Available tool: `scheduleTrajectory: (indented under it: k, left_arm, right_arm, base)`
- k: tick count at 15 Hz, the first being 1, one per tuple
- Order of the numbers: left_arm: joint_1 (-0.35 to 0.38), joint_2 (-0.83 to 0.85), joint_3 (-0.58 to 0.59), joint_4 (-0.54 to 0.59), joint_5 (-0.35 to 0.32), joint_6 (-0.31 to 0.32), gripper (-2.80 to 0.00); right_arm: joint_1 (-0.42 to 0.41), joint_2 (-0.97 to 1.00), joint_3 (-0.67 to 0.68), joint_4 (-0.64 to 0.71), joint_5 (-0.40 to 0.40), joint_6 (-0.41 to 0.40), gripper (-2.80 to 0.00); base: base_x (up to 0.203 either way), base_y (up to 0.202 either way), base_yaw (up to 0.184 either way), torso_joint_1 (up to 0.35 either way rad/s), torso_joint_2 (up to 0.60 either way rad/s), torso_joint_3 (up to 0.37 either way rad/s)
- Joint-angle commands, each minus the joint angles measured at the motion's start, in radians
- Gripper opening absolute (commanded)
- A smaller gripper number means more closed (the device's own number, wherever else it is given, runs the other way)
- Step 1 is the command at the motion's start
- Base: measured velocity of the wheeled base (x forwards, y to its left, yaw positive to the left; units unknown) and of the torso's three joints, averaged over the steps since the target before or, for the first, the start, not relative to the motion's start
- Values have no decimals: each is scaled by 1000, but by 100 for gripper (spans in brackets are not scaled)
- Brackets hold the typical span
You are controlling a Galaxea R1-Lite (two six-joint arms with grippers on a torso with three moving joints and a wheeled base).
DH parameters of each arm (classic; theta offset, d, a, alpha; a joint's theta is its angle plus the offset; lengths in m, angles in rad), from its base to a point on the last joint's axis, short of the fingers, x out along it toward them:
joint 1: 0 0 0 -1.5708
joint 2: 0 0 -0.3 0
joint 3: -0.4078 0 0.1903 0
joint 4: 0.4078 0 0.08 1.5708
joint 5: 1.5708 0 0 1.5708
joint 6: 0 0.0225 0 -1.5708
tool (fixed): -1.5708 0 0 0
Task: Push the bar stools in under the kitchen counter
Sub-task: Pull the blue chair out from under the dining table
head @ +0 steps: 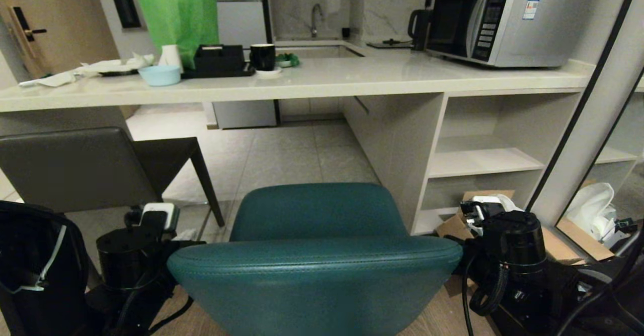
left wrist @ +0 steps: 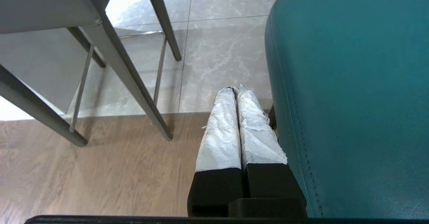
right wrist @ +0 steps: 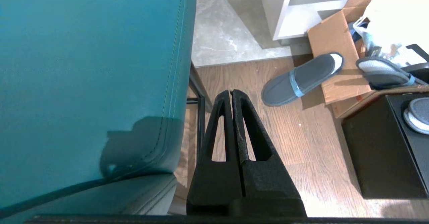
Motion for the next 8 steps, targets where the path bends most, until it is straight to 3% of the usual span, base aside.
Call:
scheduleTrajectory:
  k: [1, 4, 8]
  left_arm:
    - [23, -6, 0, 1, 12, 5, -280]
    - [96, -23, 20, 1, -45, 5, -280]
    - [245, -159, 34, 1, -182, 9, -280]
  right_arm:
    - [-3, 3, 2, 12, -16, -1, -280]
    - [-6, -12, 2, 14, -17, -1, -280]
    - [-117, -140, -14, 34, -11, -24, -280]
  base:
    - [0, 0, 0, 0, 0, 0]
    - [0, 0, 0, 0, 0, 0]
    - [0, 0, 0, 0, 0, 0]
